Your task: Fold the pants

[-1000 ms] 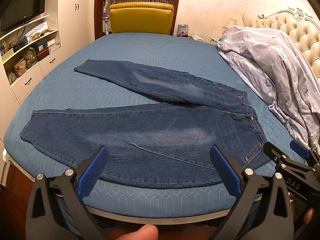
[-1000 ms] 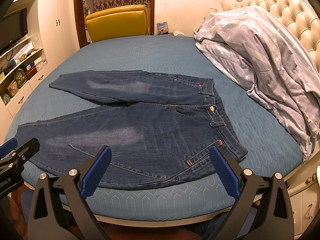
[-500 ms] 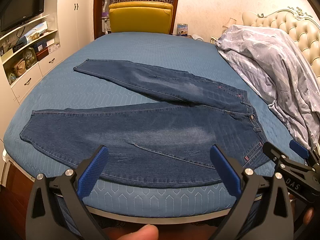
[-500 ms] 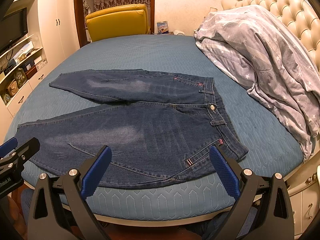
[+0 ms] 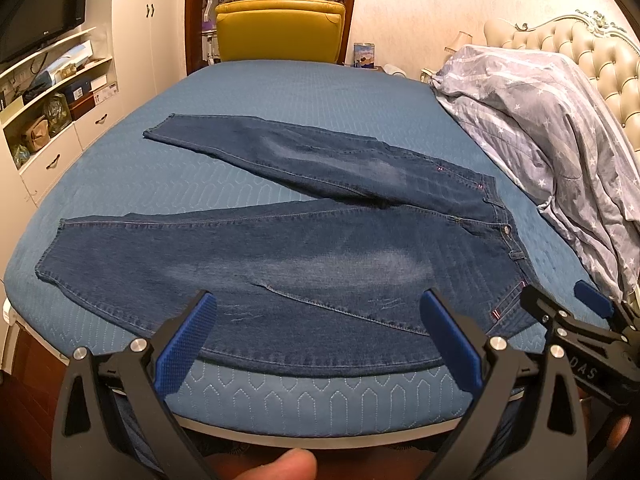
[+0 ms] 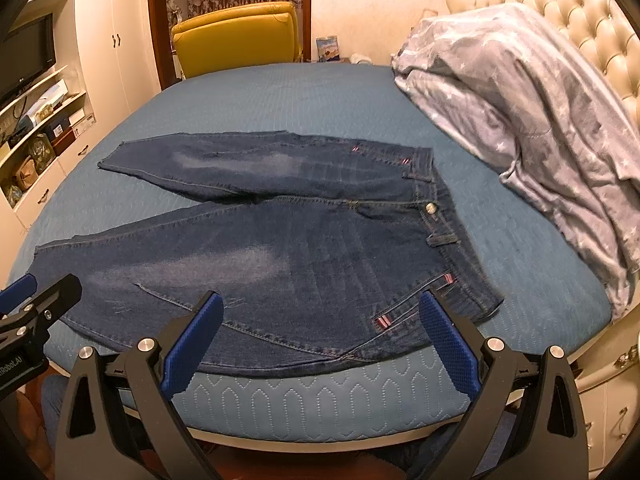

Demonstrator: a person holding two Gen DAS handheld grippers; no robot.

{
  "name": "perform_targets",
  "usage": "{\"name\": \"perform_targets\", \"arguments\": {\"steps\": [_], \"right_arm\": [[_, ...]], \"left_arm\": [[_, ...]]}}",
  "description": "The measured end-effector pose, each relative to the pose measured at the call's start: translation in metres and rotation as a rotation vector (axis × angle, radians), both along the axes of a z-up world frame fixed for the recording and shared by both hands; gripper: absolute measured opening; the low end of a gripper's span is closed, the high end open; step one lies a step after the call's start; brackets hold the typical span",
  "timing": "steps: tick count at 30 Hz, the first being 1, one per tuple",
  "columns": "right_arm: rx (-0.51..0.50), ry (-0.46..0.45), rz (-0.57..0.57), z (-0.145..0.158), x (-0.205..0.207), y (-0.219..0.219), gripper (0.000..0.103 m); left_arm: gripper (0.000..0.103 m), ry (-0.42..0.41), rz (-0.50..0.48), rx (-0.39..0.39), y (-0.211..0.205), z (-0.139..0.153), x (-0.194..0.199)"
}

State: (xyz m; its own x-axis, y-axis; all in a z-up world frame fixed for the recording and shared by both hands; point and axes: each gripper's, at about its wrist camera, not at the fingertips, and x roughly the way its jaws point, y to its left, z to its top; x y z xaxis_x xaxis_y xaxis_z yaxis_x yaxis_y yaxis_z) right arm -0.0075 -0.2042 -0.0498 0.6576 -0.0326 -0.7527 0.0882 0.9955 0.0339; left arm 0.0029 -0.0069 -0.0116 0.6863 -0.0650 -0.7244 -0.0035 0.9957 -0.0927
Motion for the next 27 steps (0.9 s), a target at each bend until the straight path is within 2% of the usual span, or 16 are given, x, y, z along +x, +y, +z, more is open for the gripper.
{"name": "perform_targets", "arguments": {"steps": [3,5,8,13,16,17,19,22,24,26,27], "right_arm": [[0.068,0.016,0.029,-0.007,0.022,-0.025,0.095],[0.062,0.023,0.005,-0.013,0.052,-0.056,0.095],[0.040,0.045,-0.065,-0.026,0.118,-0.122,0.095],[0.063,0.168,-0.136,-0.064,0.256,-0.232,0.095],[0.039,0.204,-0.147,-0.086,0.310,-0.263,0.094],[0.066,0.215,-0.151,-0.096,0.330,-0.273,0.092],[0.135,0.232,-0.148,-0.112,0.350,-0.283,0.079],[0.140,0.261,-0.144,-0.135,0.379,-0.287,0.072],[0.147,0.273,-0.128,-0.146,0.394,-0.288,0.071],[0.153,0.277,-0.087,-0.152,0.403,-0.280,0.060],[0.130,0.267,-0.073,-0.151,0.405,-0.276,0.046]], "left_arm": [[0.102,0.009,-0.015,0.005,0.000,-0.004,0.003],[0.102,0.010,-0.028,0.005,0.002,-0.008,0.004],[0.102,0.037,-0.016,0.002,0.012,-0.017,0.010],[0.102,0.094,0.034,0.014,0.032,-0.036,0.024],[0.102,0.111,0.061,0.025,0.043,-0.041,0.033],[0.102,0.120,0.075,0.031,0.048,-0.044,0.038],[0.102,0.132,0.098,0.040,0.055,-0.047,0.043],[0.102,0.154,0.143,0.062,0.071,-0.053,0.047],[0.102,0.169,0.179,0.076,0.082,-0.056,0.049],[0.102,0.179,0.198,0.078,0.090,-0.058,0.049],[0.102,0.186,0.202,0.079,0.093,-0.059,0.051]]}}
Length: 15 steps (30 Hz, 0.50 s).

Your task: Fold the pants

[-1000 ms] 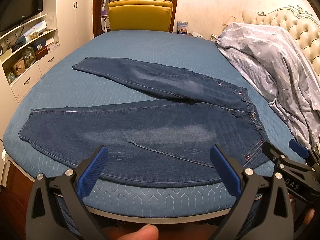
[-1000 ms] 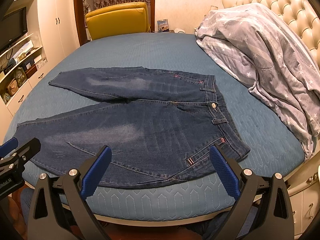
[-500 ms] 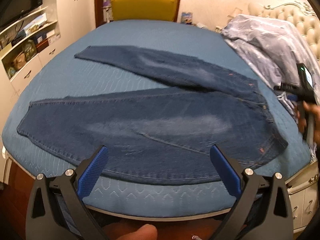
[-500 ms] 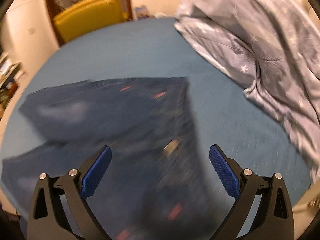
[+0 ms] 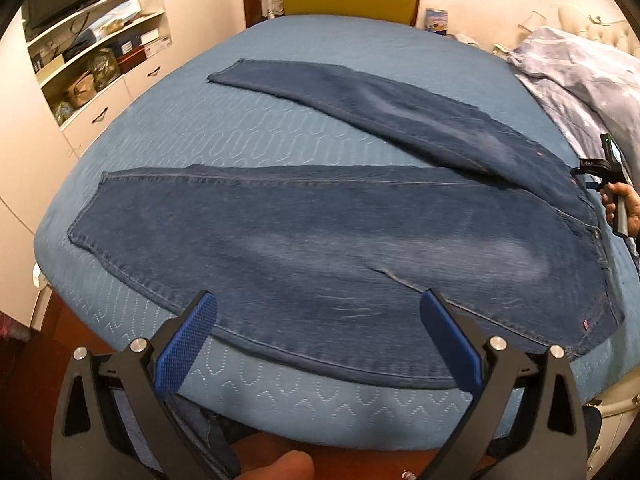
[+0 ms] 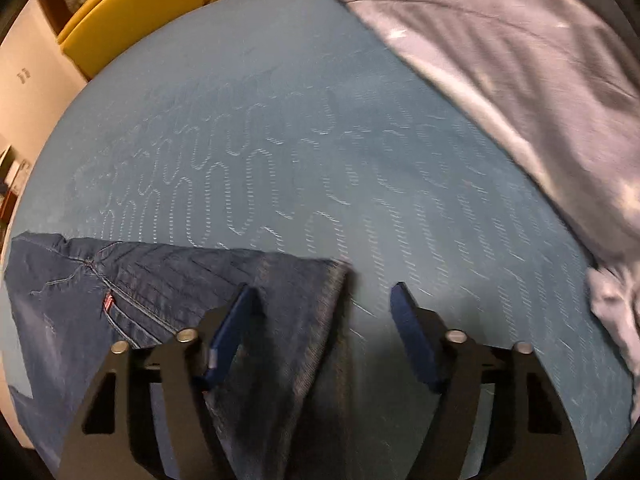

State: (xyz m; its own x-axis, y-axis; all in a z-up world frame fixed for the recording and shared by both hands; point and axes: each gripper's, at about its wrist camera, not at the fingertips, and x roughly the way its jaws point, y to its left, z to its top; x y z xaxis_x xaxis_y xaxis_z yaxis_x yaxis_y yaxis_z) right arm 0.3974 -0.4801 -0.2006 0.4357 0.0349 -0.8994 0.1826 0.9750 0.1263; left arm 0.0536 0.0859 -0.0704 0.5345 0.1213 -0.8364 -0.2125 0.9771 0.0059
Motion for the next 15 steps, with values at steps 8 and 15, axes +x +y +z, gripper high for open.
{"name": "perform_targets", "arguments": {"steps": [8,15], "right_arm": [[-0.012,-0.344,0.229,0.117,-0.101,0.047,0.013],[0.094,-0.521,0.455,0.143,-0.303,0.081,0.013]], "left_arm": [[0.102,-0.070,0.019,-0.070,0.024,0.023,0.028],[0.101,-0.150,0.029,-0.166,0.042,0.049,0.012]]}}
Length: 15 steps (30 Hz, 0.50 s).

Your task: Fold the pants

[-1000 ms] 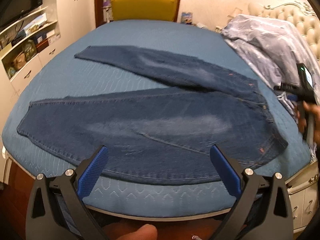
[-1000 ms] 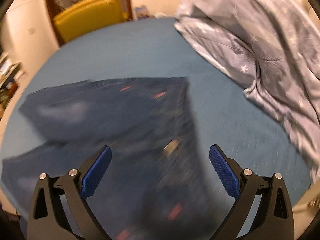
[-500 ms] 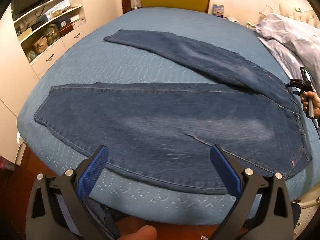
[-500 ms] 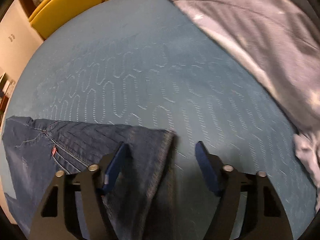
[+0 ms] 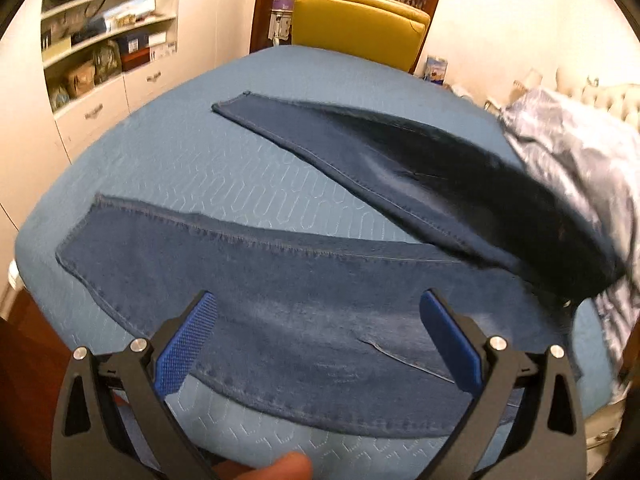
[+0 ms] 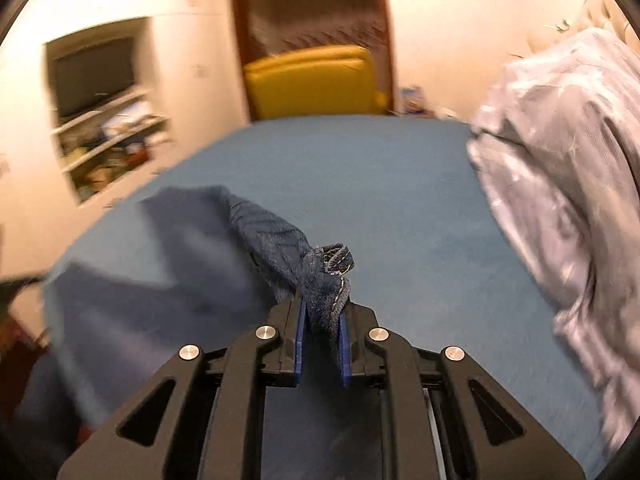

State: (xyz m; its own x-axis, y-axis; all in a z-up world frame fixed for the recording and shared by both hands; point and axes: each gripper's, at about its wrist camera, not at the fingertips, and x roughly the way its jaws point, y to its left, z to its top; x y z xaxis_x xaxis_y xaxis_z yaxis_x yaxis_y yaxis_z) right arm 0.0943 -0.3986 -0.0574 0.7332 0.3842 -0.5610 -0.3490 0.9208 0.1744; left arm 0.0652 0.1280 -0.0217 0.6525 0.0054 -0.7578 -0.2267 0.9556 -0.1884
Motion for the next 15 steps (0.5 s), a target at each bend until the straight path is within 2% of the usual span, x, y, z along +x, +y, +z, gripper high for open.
{"name": "perform_targets", "arguments": {"steps": [2,4,5,7,11,13,14,15], "right_arm": [[-0.004,0.066,0.009,-0.035,-0.045,0.009,0.013],[0.043,0.149,-0.015,-0.069,-0.066,0.012,0.013],[0.063,0.200,-0.043,-0.090,-0.075,0.011,0.013],[0.098,0.253,-0.082,-0.113,-0.072,0.001,0.013],[0.199,0.281,-0.149,-0.121,-0.074,-0.007,0.013],[0.211,0.280,-0.163,-0.117,-0.068,-0.012,0.013],[0.209,0.278,-0.168,-0.113,-0.065,-0.016,0.013],[0.207,0.276,-0.170,-0.110,-0.059,-0.019,0.013]], "left_arm": [[0.101,-0.006,-0.007,-0.064,0.010,-0.003,-0.008],[0.101,-0.019,-0.024,-0.096,0.017,-0.007,-0.010],[0.101,-0.012,-0.031,-0.117,0.022,-0.014,-0.008],[0.101,-0.002,-0.051,-0.185,0.032,-0.025,-0.001],[0.100,0.012,-0.045,-0.409,0.072,-0.054,0.042],[0.095,0.008,-0.010,-0.513,0.093,-0.065,0.065],[0.089,0.000,-0.007,-0.589,0.104,-0.072,0.084],[0.085,0.000,0.003,-0.631,0.113,-0.077,0.100]]}}
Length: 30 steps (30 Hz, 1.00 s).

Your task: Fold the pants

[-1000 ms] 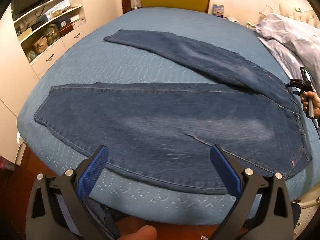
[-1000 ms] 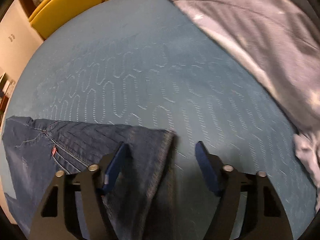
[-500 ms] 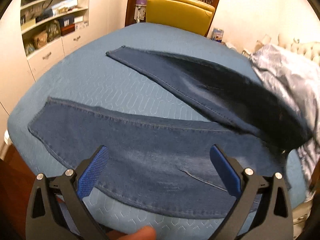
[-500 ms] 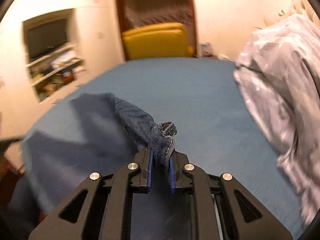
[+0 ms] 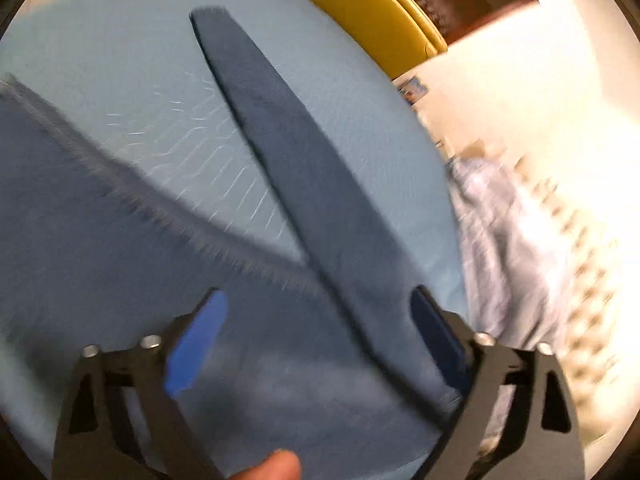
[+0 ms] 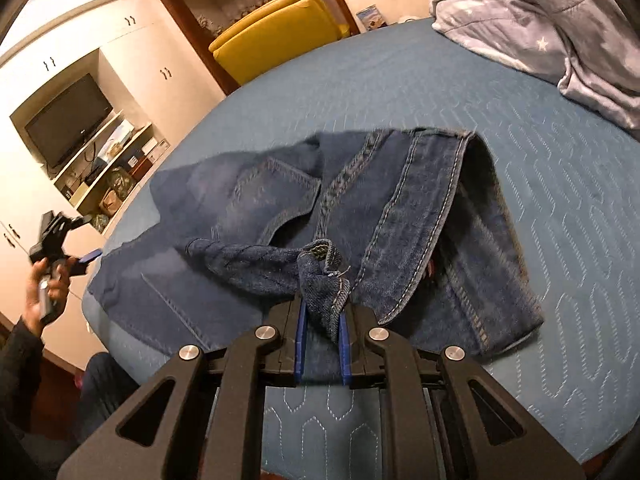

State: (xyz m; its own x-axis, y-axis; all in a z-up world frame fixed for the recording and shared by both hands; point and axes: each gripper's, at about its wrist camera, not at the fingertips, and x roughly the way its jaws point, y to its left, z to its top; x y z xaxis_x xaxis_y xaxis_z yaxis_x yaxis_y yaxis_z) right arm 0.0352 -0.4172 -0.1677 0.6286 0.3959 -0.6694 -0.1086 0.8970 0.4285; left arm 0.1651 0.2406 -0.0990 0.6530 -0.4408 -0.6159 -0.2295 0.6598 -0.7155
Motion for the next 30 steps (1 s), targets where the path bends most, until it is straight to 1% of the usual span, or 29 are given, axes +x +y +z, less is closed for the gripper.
{"name": "perform_targets", "arguments": {"steps": [1,2,3,4,5,6,9,11,14,16,17,18,19,20,21,22,24,25,26,27,28,29,30], "right_arm": [[-0.002,-0.003,-0.003,0.003,0.000,0.001,0.013],[-0.005,-0.003,-0.008,0.007,0.002,0.000,0.013],[-0.006,-0.002,-0.013,0.009,0.003,-0.001,0.013],[-0.003,-0.003,-0.021,0.012,0.003,-0.002,0.013],[0.001,-0.006,-0.025,0.015,0.001,-0.001,0.013],[0.006,-0.009,-0.031,0.018,0.002,-0.002,0.013],[-0.004,-0.013,-0.039,0.026,0.004,-0.004,0.013],[-0.011,-0.011,-0.041,0.029,0.009,-0.004,0.013],[-0.028,-0.009,-0.044,0.033,0.014,-0.005,0.013],[-0.030,-0.009,-0.045,0.035,0.017,-0.006,0.013],[-0.031,-0.007,-0.045,0.035,0.018,-0.006,0.013],[-0.031,-0.003,-0.044,0.034,0.019,-0.007,0.013],[-0.030,0.004,-0.043,0.034,0.020,-0.007,0.013],[-0.030,0.008,-0.042,0.033,0.022,-0.008,0.013],[-0.031,0.013,-0.034,0.032,0.025,-0.009,0.013],[-0.034,0.016,-0.028,0.032,0.028,-0.010,0.013],[-0.045,0.015,-0.010,0.034,0.032,-0.016,0.013],[-0.051,0.012,-0.006,0.035,0.032,-0.021,0.013],[-0.050,0.009,-0.007,0.036,0.031,-0.023,0.013],[-0.037,0.005,-0.007,0.036,0.030,-0.031,0.013],[-0.018,0.007,-0.008,0.035,0.027,-0.040,0.013],[0.002,0.018,-0.016,0.031,0.025,-0.048,0.013],[0.022,0.036,-0.022,0.027,0.024,-0.054,0.014]], "left_arm": [[0.085,0.012,0.019,-0.031,0.009,-0.007,0.022],[0.082,0.017,0.026,-0.041,0.014,-0.011,0.035],[0.076,0.028,0.037,-0.051,0.019,-0.017,0.051],[0.073,0.046,0.050,-0.067,0.024,-0.024,0.064],[0.066,0.065,0.069,-0.123,0.030,-0.036,0.080],[0.062,0.069,0.078,-0.161,0.034,-0.042,0.091],[0.058,0.110,0.113,-0.192,0.044,-0.062,0.124],[0.045,0.147,0.135,-0.236,0.050,-0.078,0.138],[0.038,0.200,0.173,-0.280,0.054,-0.098,0.153],[0.038,0.195,0.183,-0.306,0.053,-0.104,0.163],[0.034,0.199,0.186,-0.304,0.056,-0.103,0.165],[0.017,0.207,0.191,-0.299,0.054,-0.103,0.169],[0.004,0.213,0.193,-0.298,0.055,-0.103,0.173],[0.001,0.220,0.185,-0.295,0.056,-0.102,0.178],[0.001,0.210,0.172,-0.286,0.057,-0.096,0.179],[0.000,0.198,0.163,-0.274,0.058,-0.087,0.175],[0.000,0.133,0.146,-0.240,0.061,-0.051,0.156],[0.000,0.109,0.144,-0.228,0.060,-0.038,0.146],[0.000,0.066,0.135,-0.184,0.058,-0.011,0.117],[0.001,0.036,0.132,-0.154,0.055,0.004,0.093],[0.001,0.000,0.135,-0.114,0.048,0.022,0.054],[0.001,-0.020,0.141,-0.084,0.042,0.031,0.014],[0.001,-0.023,0.149,-0.071,0.040,0.031,-0.013]]}}
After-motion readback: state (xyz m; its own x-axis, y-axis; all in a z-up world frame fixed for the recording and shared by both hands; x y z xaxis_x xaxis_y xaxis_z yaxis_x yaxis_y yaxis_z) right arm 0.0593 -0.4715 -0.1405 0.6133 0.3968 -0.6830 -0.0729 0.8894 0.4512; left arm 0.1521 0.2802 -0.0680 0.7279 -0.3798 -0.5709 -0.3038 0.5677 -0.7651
